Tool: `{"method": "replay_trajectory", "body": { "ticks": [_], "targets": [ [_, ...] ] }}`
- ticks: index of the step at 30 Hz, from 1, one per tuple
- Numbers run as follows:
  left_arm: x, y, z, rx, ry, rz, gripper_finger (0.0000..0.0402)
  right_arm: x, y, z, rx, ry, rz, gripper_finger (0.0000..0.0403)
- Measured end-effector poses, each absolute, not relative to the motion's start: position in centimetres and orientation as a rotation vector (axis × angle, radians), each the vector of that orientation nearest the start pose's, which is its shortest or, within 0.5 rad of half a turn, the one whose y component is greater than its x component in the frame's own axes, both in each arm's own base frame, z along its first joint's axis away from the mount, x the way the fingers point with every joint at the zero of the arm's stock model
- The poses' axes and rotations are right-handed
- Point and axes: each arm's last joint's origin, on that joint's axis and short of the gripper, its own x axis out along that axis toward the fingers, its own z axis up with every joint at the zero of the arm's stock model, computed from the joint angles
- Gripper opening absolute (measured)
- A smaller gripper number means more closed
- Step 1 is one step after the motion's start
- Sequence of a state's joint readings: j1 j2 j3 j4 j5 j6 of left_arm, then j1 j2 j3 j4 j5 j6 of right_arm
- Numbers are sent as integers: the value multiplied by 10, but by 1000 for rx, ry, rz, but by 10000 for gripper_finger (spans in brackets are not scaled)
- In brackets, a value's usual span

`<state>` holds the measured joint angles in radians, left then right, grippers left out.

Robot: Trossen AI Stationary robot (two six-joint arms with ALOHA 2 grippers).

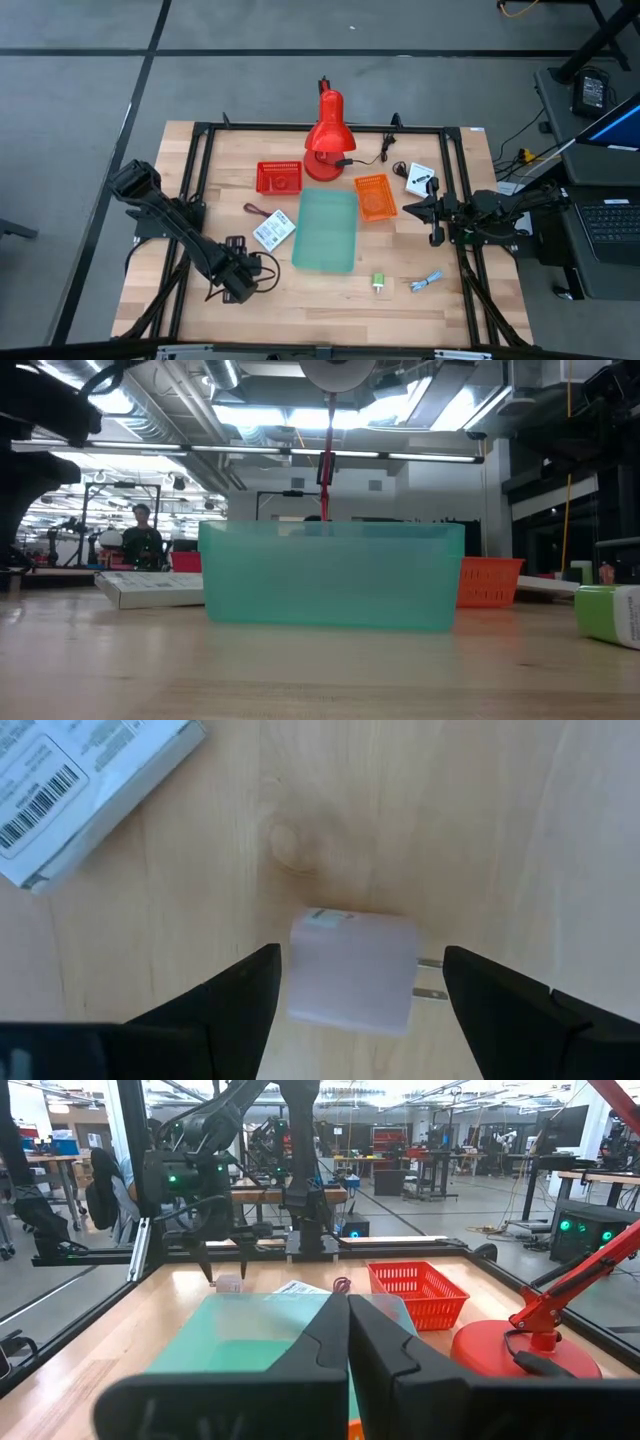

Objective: Pick and place items into bin
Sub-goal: Put the pink charger adapter into the red basket

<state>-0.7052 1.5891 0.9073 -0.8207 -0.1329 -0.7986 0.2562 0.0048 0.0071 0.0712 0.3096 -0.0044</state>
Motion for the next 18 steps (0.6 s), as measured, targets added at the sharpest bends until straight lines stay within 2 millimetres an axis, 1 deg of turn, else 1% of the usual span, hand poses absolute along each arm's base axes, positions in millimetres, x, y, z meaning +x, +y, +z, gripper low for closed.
{"method": "replay_trajectory", "body": {
  "ticks": [4,11,18],
  "targets": [
    [200,-165,160,-24,1444,125,273,95,16,172,16,-70,-54,0],
    [195,-161,160,11,1489,157,273,95,16,172,17,-70,-53,0],
    [195,-161,160,13,1489,155,273,95,16,172,17,-70,-53,0]
  ]
}}
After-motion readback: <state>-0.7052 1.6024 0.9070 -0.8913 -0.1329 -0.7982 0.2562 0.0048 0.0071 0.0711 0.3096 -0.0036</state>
